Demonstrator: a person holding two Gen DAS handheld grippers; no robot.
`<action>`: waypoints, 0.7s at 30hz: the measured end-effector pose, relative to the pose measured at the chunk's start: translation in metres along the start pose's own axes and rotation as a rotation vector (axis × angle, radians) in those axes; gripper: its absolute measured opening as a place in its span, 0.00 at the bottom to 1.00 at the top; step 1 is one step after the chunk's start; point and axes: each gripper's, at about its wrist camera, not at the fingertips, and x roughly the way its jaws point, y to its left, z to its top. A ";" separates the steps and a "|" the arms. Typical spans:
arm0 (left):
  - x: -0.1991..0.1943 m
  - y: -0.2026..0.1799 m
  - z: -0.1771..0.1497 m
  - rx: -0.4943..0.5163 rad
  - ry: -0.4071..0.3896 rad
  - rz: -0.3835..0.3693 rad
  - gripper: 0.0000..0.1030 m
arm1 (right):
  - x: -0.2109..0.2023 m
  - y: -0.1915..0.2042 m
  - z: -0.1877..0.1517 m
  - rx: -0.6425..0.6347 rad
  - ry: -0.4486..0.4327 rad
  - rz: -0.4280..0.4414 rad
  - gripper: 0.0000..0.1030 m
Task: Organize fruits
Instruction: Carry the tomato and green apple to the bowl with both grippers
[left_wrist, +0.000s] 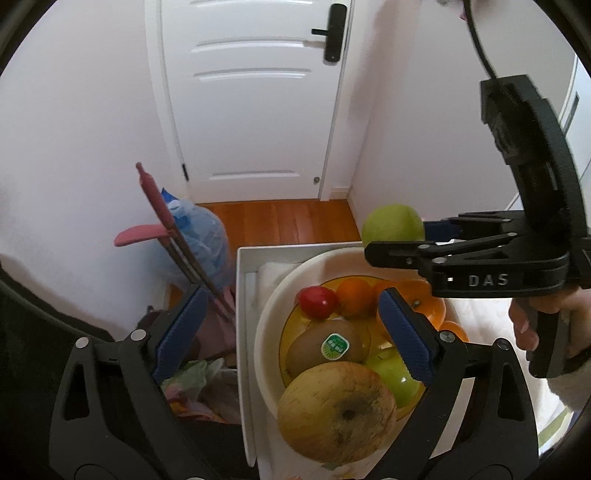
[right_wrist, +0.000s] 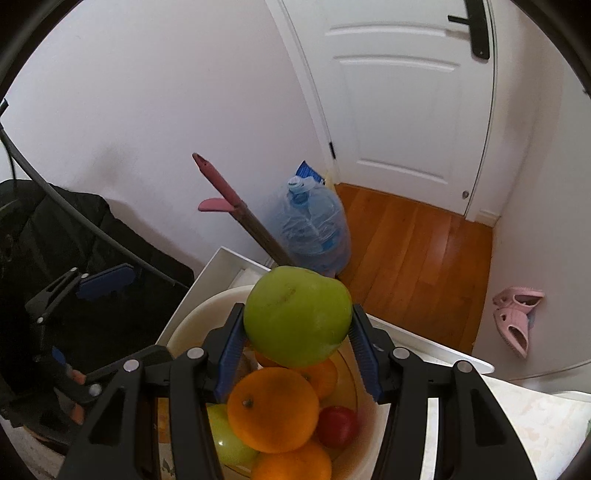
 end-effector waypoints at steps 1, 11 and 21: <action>0.000 0.000 0.000 -0.001 0.000 0.003 0.96 | 0.003 0.000 0.000 0.001 0.008 0.001 0.49; 0.001 0.001 -0.003 -0.001 0.001 0.005 0.96 | 0.018 -0.001 0.000 0.013 0.067 -0.003 0.49; -0.002 -0.002 -0.004 0.006 0.000 -0.003 0.96 | 0.006 -0.001 0.001 0.068 0.031 -0.016 0.89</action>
